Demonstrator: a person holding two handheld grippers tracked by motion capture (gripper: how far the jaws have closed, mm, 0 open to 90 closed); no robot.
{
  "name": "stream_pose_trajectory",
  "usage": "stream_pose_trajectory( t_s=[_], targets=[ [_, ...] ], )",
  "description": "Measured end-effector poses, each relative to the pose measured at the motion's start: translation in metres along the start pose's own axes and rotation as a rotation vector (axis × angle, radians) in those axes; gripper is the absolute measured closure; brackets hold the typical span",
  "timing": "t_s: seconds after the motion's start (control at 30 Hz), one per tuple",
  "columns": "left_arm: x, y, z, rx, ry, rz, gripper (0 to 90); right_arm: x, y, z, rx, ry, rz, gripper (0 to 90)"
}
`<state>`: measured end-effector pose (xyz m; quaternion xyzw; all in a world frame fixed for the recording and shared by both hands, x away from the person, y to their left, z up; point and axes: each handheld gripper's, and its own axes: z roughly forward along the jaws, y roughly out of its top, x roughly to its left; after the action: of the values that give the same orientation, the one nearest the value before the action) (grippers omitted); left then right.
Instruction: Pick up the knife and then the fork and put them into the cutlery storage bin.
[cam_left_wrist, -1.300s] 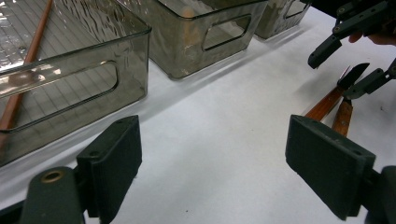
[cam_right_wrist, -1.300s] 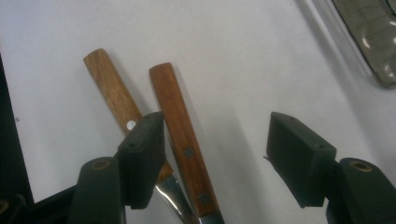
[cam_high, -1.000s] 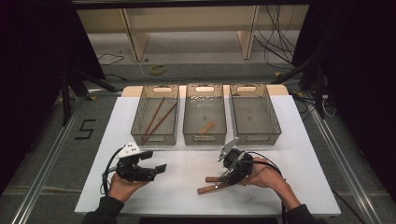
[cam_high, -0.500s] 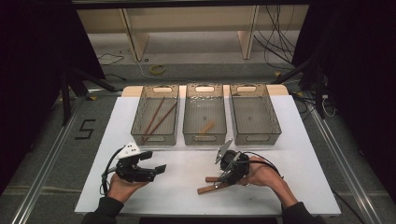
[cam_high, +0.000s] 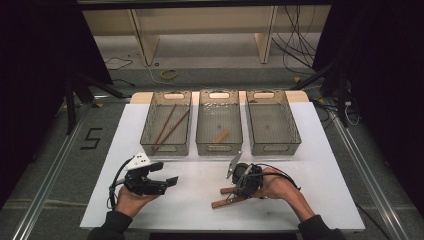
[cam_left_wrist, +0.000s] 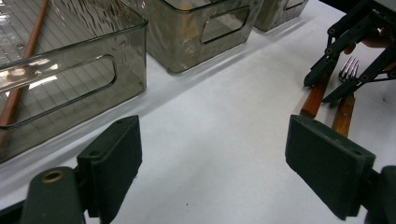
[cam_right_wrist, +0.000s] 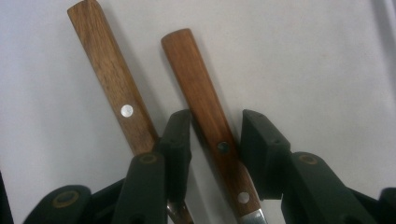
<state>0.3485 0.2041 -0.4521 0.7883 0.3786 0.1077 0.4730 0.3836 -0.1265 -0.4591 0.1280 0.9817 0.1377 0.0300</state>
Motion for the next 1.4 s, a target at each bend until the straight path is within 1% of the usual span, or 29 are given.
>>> stream_pose_trajectory(
  t_s=[0.07,0.1,0.2,0.27,0.3,0.33,0.37,0.4,0.43,0.63,0.67,0.77,0.87,0.93,0.97,1.0,1.1,1.2,1.23,1.3,1.33,1.37,1.4],
  targets=[
    [0.000,0.000,0.000,0.001,0.000,0.001,18.4,0.000,0.000,0.000,0.002,-0.002,-0.006,63.0],
    [0.000,0.000,0.000,0.002,-0.001,0.001,18.5,0.000,0.000,0.001,-0.001,0.000,0.005,63.0],
    [0.000,0.000,0.001,0.002,0.001,0.002,18.6,-0.005,0.000,0.001,0.001,0.022,-0.011,63.5],
    [0.000,0.000,0.001,0.002,0.001,0.004,18.6,-0.004,0.000,0.001,0.006,0.019,0.006,64.0],
    [0.000,0.000,0.001,0.001,0.001,0.004,18.6,-0.004,0.001,0.001,0.013,0.028,0.006,64.3],
    [0.000,0.000,0.001,0.001,0.001,0.004,18.6,-0.005,0.002,0.001,0.017,0.018,-0.007,64.8],
    [-0.001,0.000,0.001,0.001,0.001,0.005,18.7,-0.005,0.003,0.001,0.021,0.024,-0.009,65.6],
    [-0.001,0.000,0.001,0.001,0.001,0.005,18.6,-0.004,0.004,0.001,0.028,0.014,0.000,66.3],
    [-0.001,0.000,0.001,0.001,0.001,0.005,18.7,-0.005,0.004,0.001,0.031,0.010,-0.012,66.8],
    [-0.001,0.000,0.001,0.000,0.001,0.007,18.8,-0.006,0.008,0.001,0.054,0.013,-0.019,69.5],
    [-0.001,0.000,0.001,0.000,0.000,0.008,18.8,-0.005,0.008,0.002,0.056,0.005,-0.028,69.8],
    [-0.001,0.000,0.001,0.002,0.000,0.008,18.8,-0.005,0.010,0.001,0.071,0.006,-0.039,71.5],
    [-0.001,0.000,0.001,0.005,0.001,0.013,18.8,-0.006,0.011,0.001,0.068,0.001,-0.058,75.2],
    [-0.001,0.000,0.001,0.002,0.001,0.008,18.8,-0.006,0.011,0.001,0.067,0.004,-0.059,75.9],
    [-0.001,0.000,0.001,0.002,0.001,0.008,18.8,-0.008,0.010,0.001,0.069,0.004,-0.075,75.9],
    [0.000,0.000,0.001,0.005,0.000,0.012,18.8,-0.007,0.010,0.001,0.066,0.006,-0.067,76.0],
    [0.000,0.000,0.001,0.005,0.000,0.012,18.9,-0.006,0.010,0.001,0.065,0.009,-0.073,76.1],
    [0.000,0.000,0.001,0.005,0.001,0.012,18.9,-0.006,0.010,0.001,0.059,-0.001,-0.090,76.2],
    [0.000,0.000,0.001,0.001,0.001,0.008,18.9,-0.006,0.010,0.000,0.062,-0.002,-0.084,76.2],
    [0.000,0.000,0.000,-0.003,0.001,0.009,18.9,-0.006,0.010,0.000,0.052,-0.012,-0.082,76.2],
    [0.000,0.000,0.000,-0.005,0.000,0.009,18.9,-0.007,0.009,-0.001,0.043,-0.007,-0.090,76.2],
    [0.000,0.000,0.000,-0.007,0.000,0.009,18.9,-0.007,0.009,-0.002,0.040,-0.010,-0.082,76.3],
    [0.000,0.000,-0.001,-0.009,0.000,0.007,18.9,-0.008,0.008,-0.003,0.034,-0.015,-0.088,76.3]
  ],
)
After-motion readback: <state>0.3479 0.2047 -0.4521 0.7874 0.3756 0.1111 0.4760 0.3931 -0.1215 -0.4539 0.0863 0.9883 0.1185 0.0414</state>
